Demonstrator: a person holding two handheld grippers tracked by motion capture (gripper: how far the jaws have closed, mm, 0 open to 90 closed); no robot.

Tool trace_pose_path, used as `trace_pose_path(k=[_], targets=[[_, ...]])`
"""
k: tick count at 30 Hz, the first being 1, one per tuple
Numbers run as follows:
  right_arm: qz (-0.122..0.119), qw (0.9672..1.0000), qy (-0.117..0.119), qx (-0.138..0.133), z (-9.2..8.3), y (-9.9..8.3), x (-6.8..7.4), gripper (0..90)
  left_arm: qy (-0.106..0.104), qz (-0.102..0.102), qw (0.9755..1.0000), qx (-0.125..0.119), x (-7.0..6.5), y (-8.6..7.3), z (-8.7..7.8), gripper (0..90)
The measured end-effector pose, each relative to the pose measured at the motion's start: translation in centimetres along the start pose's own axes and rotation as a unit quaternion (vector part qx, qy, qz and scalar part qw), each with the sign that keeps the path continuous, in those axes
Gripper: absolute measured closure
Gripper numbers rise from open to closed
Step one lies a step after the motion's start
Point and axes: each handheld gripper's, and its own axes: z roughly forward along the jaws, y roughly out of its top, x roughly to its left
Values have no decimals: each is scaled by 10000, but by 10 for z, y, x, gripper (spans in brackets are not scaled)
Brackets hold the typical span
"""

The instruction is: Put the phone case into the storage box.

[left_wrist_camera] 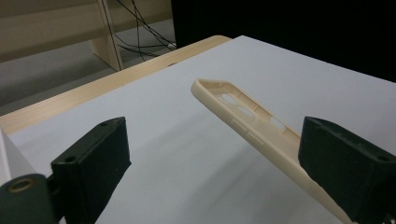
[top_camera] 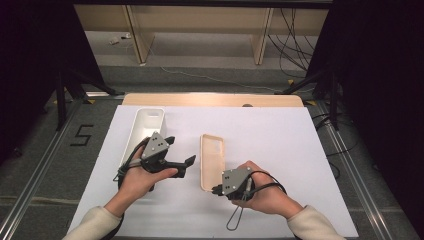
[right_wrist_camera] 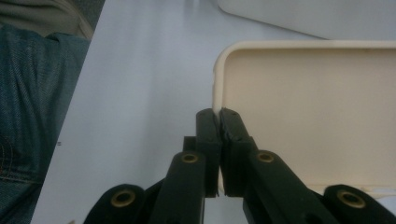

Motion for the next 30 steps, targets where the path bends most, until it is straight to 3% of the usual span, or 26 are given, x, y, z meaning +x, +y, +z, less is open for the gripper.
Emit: trace_pose_path(k=[5, 17, 30], targets=[[-17, 10000, -19, 6, 1, 0, 0, 883, -69, -69, 9998, 168, -1, 6, 10, 116], [-41, 10000, -14, 11, 3, 1, 0, 883, -113, -254, 9992, 302, 0, 17, 29, 159], [-85, 9999, -72, 15, 3, 2, 0, 883, 20, -588, 9966, 574, 6, 18, 47, 240]])
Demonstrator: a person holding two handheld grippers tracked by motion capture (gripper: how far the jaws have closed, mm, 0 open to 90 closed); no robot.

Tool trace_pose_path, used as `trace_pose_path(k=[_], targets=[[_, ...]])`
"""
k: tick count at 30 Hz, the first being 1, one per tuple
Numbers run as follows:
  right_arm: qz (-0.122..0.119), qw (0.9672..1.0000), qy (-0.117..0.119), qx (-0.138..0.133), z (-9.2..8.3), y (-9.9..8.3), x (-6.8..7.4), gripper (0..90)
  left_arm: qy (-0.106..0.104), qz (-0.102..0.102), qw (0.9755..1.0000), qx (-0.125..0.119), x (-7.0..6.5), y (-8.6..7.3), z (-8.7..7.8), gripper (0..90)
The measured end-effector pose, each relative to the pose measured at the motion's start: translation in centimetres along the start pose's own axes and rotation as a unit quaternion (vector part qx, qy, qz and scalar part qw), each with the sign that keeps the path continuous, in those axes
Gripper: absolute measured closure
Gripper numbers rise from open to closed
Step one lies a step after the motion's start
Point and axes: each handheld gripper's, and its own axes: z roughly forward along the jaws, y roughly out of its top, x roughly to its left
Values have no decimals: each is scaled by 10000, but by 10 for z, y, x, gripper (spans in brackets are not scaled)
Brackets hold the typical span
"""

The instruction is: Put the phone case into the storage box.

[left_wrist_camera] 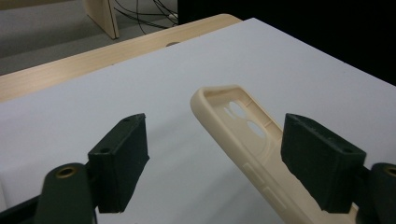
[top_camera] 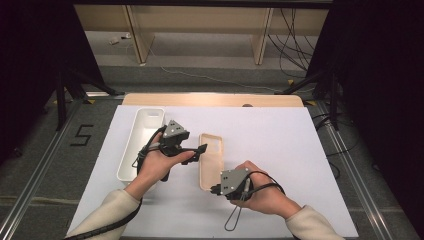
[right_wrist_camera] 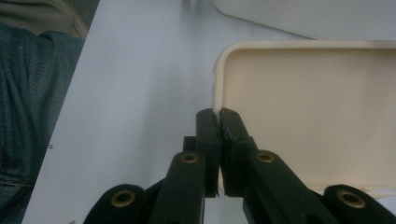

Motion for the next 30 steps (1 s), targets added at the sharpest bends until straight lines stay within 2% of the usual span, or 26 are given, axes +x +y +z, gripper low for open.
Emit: trace_pose_path(k=[8, 20, 30], targets=[[-24, 10000, -19, 29, 1, 1, 0, 883, 17, -191, 9998, 90, 3, 1, 5, 319], [-73, 10000, -37, 23, 2, 1, 0, 883, -161, -394, 9990, 166, 4, 1, 8, 462], [-93, 9999, -41, 50, 2, 2, 1, 883, -255, -534, 9981, 199, 4, 1, 10, 537]])
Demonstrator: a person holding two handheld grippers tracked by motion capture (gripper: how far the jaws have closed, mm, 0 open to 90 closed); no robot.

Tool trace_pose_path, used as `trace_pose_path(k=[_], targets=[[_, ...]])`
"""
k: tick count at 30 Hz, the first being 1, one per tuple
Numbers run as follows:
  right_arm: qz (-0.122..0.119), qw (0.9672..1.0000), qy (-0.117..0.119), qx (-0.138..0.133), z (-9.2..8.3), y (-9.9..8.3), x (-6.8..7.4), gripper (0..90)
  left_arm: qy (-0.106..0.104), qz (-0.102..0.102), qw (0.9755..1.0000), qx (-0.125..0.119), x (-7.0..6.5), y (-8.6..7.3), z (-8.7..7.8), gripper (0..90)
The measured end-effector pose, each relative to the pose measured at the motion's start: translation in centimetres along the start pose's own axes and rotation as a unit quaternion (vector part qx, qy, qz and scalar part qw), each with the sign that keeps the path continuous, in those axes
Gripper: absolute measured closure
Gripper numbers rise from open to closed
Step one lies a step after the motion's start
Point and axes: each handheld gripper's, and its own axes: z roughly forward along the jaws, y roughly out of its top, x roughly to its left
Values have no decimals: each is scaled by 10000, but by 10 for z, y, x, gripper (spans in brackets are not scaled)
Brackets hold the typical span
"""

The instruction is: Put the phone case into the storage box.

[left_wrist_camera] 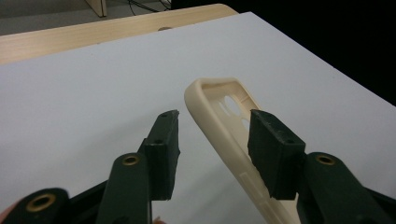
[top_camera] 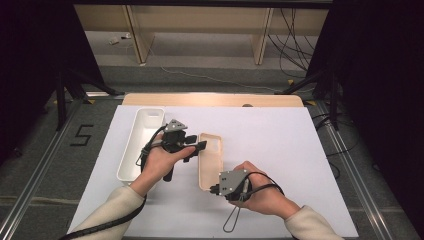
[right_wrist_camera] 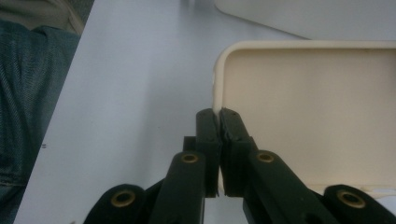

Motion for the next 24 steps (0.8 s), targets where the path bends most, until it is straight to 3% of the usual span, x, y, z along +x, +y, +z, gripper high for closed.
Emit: trace_pose_path(k=[10, 24], targets=[[-44, 10000, -29, 19, 1, 0, 0, 883, -92, -135, 9999, 28, 0, -1, 1, 613], [-43, 10000, -52, 46, 4, 0, 0, 883, -280, -235, 9990, -239, -7, 3, -4, 708]])
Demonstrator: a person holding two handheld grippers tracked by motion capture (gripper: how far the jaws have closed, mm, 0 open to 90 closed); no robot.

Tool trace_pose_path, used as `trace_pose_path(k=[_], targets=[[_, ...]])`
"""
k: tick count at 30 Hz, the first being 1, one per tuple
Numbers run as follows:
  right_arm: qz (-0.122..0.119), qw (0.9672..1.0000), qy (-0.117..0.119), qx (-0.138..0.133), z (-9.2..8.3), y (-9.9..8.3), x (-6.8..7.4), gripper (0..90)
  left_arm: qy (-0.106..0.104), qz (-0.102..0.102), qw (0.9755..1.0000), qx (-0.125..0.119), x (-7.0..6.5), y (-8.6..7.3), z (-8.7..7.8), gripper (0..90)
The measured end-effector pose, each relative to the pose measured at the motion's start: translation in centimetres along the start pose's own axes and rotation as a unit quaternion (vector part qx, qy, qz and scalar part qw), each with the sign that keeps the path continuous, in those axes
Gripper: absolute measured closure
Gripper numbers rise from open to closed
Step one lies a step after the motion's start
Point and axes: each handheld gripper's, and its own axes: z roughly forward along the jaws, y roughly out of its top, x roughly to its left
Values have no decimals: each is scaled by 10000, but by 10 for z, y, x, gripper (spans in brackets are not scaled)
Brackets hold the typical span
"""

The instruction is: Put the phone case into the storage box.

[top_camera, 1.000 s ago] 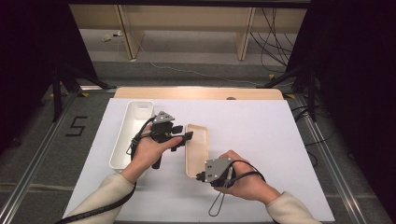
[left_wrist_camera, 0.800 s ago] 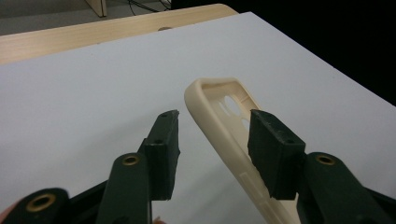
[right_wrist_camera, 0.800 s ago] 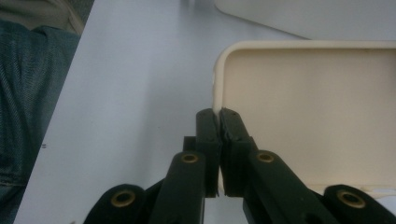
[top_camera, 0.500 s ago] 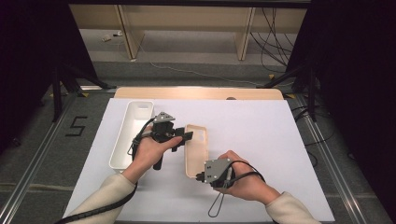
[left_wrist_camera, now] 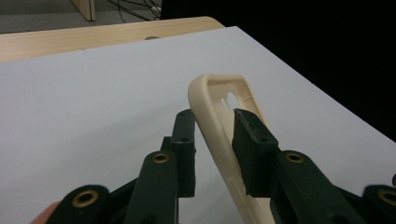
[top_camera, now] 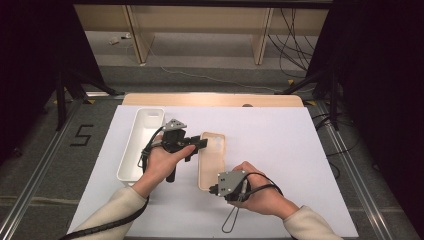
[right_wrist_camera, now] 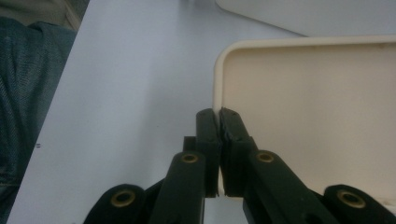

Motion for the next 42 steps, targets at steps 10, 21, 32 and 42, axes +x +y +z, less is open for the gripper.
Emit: trace_pose_path(k=[10, 21, 32, 42], targets=[[12, 10000, -49, 43, 4, -1, 1, 883, -216, -108, 9994, -231, -5, 1, -3, 775], [337, 9992, -172, -138, 4, -2, -1, 728, -236, 564, 9969, -504, -18, 5, -10, 825], [983, 9927, -381, -588, -6, -6, -8, 495, -31, 864, 9933, -769, -14, 8, -17, 824], [1354, 9860, -479, -846, -12, -12, -11, 343, 23, 974, 9915, -866, -12, 9, -21, 823]])
